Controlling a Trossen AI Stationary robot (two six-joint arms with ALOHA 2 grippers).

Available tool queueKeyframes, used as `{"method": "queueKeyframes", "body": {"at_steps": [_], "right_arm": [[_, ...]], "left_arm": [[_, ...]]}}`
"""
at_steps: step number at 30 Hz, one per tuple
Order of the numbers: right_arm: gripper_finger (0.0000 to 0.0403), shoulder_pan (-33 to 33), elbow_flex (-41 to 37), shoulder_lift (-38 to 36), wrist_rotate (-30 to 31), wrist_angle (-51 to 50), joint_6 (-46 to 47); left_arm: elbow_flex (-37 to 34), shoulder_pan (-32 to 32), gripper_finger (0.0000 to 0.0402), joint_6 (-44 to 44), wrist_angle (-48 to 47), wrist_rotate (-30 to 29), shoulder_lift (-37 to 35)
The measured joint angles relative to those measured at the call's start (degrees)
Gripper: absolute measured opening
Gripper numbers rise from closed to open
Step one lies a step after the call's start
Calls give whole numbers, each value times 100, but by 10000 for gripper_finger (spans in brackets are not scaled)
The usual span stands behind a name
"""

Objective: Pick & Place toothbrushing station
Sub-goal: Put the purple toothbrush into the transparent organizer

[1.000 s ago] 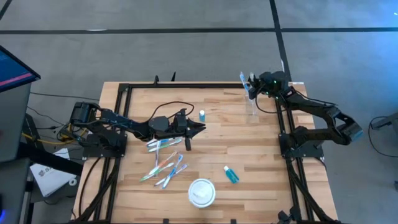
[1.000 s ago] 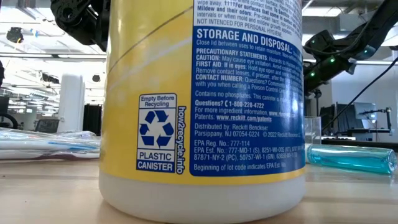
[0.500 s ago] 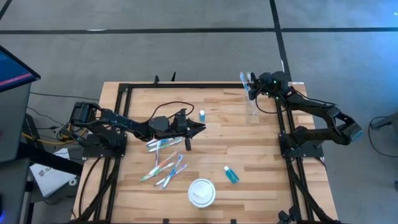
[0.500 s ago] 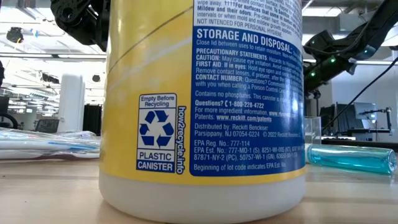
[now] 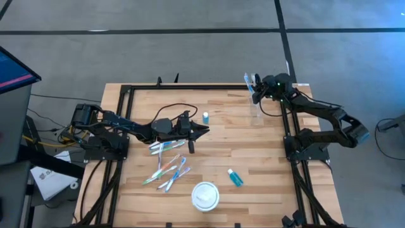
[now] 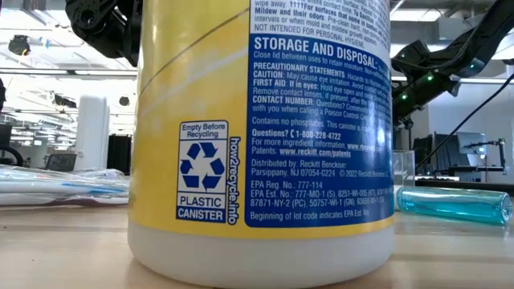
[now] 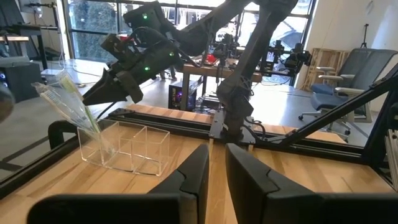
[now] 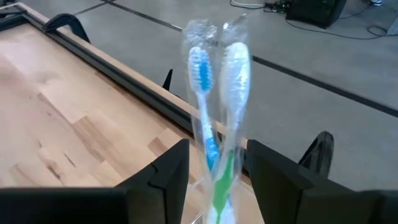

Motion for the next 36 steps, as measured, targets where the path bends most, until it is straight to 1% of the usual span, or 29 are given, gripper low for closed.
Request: {"method": "queueKeyframes", "body": {"at_steps": [4, 9, 14, 20, 24, 29, 32, 36], "right_arm": [[158, -2, 0, -110, -1, -107, -1], [162, 0, 0, -455, -3, -352, -18], [159, 25, 0, -838, -1, -881, -20], [157, 285, 0, -1193, -3, -1506, -109], [156, 647, 0, -1465, -10, -1819, -109], [148, 1368, 0, -1736, -40, -2110, -72], [142, 1875, 0, -1857, -40, -2130, 64], [134, 2436, 0, -1921, -8, -2152, 186]], "left_arm": [[0, 0, 48, 0, -15, -2, 0], [2, -2, 48, 0, -79, -26, 0], [2, 0, 48, 0, -147, -24, 0], [2, 0, 48, 0, -206, -22, 0], [4, -2, 48, -147, -520, -18, 0], [4, -26, 48, -484, -1236, 3, -7], [4, -33, 48, -867, -1869, 4, -159], [4, -55, 45, -1691, -3058, -2, -639]]}}
